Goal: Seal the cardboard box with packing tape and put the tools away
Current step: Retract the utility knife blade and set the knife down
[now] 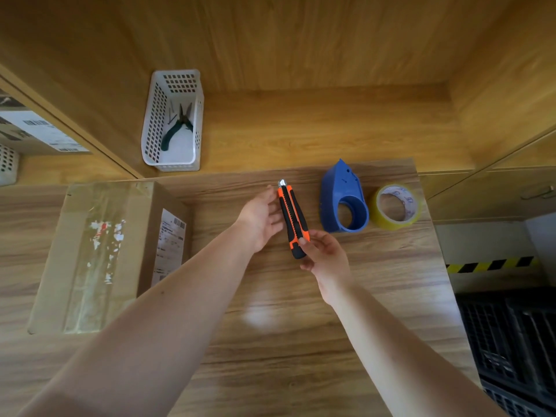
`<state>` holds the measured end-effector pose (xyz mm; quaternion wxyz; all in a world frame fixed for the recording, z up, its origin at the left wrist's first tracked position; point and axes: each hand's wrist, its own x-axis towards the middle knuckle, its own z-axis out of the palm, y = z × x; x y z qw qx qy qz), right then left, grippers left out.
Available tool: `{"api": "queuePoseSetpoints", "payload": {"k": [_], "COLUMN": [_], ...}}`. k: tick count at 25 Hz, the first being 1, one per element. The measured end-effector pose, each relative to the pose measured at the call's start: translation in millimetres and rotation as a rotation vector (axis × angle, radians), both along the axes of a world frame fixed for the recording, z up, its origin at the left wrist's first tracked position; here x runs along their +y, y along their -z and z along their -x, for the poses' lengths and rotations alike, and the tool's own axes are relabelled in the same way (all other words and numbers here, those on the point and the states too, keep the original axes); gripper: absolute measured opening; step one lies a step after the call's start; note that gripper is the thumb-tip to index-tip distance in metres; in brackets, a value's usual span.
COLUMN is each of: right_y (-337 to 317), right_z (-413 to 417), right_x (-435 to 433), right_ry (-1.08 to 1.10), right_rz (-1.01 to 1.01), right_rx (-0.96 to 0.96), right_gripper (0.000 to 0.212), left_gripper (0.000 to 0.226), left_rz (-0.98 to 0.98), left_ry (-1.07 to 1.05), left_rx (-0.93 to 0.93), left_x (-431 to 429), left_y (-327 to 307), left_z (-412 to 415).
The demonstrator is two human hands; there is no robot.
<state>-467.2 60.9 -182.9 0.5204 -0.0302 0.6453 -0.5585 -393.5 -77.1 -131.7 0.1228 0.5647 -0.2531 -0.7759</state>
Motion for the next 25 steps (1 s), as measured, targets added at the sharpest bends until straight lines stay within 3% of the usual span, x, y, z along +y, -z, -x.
{"api": "queuePoseSetpoints", "payload": {"k": [7,12,25], "right_y": [12.9,18.4,12.0], "right_z": [-0.2,4.2,5.6], "right_x": [-16.9,-22.9,-19.2], "right_ry": [0.016,-0.039,-0.137], "right_rz": [-0.189,-0.231,-0.257], "right_rx": [0.13,0.296,0.422], "right_gripper": [0.014,0.014,0.015], "left_gripper": [0.048,0.046,0.032], "left_rz": [-0.033,-0.036,-0.007], "left_ry": [0.055,0.022,0.031], "left_rx": [-0.019,-0.027,-0.142], "left_x": [-0.9,-1.4,6.5], "left_y": [24.0,30.0,21.2], "left_z": [3.9,7.1,-2.5]}}
